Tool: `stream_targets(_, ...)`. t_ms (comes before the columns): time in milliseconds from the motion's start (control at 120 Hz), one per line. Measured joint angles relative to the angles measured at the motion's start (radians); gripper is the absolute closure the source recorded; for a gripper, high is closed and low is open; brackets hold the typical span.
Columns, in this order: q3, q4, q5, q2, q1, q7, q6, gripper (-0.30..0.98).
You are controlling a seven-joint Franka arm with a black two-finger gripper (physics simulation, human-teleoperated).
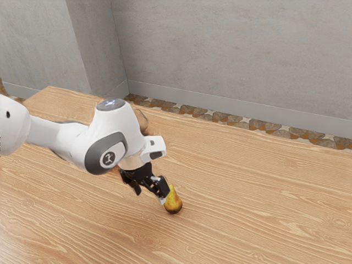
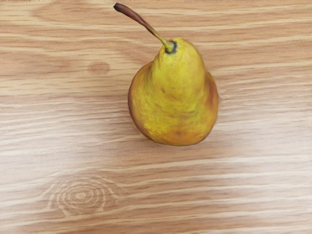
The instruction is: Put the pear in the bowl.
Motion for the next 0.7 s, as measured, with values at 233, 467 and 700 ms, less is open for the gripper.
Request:
stream_targets(233, -0.034, -0.064, -0.026, 0.066, -0.04, -0.002, 0.204, 0.0)
stream_targets(467, -0.041, -0.079, -0.039, 0.098, 0.008, 0.002, 0.337, 0.0)
stream_targets(700, -0.047, -0.072, -0.039, 0.145, -0.002, 0.056, 0.428, 0.0)
